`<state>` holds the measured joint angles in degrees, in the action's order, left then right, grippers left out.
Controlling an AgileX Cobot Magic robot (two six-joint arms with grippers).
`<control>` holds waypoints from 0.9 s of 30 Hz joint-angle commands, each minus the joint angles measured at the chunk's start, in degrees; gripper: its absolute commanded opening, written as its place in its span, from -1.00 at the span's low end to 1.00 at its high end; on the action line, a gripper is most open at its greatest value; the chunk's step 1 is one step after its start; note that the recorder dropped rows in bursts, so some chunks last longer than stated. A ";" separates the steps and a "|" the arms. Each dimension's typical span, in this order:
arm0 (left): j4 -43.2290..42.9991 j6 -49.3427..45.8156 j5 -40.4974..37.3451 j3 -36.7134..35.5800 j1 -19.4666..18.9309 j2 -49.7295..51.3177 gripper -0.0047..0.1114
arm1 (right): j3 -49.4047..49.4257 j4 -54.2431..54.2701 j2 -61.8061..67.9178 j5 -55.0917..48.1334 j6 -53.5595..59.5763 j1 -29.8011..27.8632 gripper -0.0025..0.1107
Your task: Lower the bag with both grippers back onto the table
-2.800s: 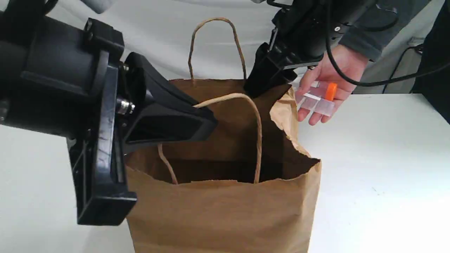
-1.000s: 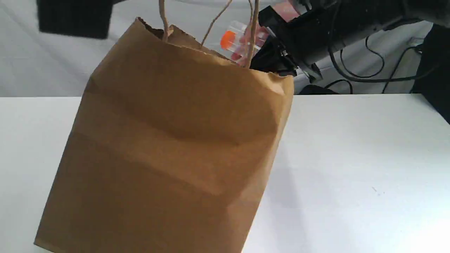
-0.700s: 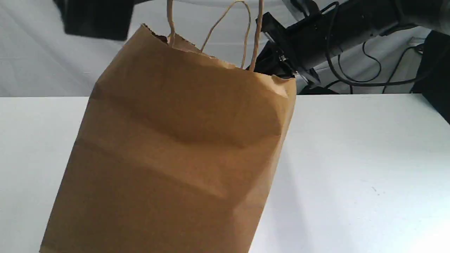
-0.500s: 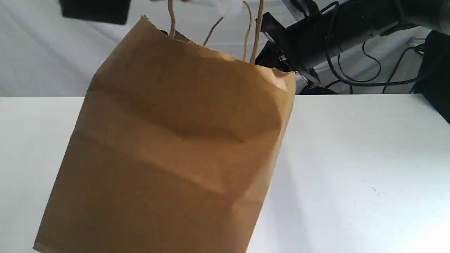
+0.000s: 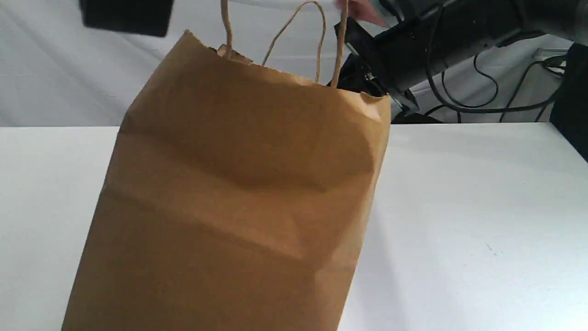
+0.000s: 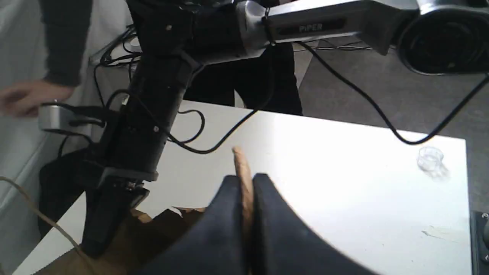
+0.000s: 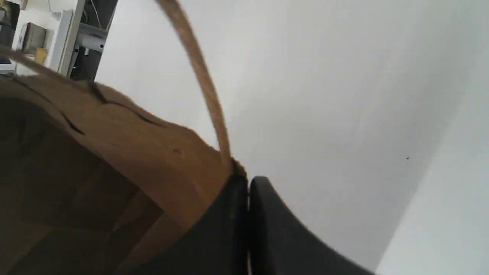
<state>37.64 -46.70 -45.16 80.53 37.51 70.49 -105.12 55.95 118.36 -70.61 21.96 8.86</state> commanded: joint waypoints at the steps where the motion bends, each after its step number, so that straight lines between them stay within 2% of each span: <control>1: -2.49 2.45 -1.69 0.46 0.39 -0.19 -0.92 | -0.28 2.53 -1.35 0.65 2.35 -0.27 -0.96; 4: -5.30 4.95 -2.22 0.46 0.39 -0.19 -0.92 | -0.28 3.39 -3.16 0.65 3.50 -0.27 -0.96; 11: -5.29 5.08 -2.45 -1.94 0.39 -0.19 -0.92 | -0.28 2.13 -7.34 0.65 3.75 -0.27 -0.96; 20: -2.64 4.66 5.51 -11.04 0.39 -0.19 -0.92 | -0.28 -4.89 -9.85 0.65 3.75 0.40 -0.96; 27: -2.19 4.66 8.46 -13.25 0.39 -0.19 -0.92 | -0.28 -12.29 -9.85 0.65 3.75 2.88 -0.96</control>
<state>34.61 -42.19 -38.12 67.55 37.51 70.53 -105.12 45.02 109.28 -70.07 25.40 11.21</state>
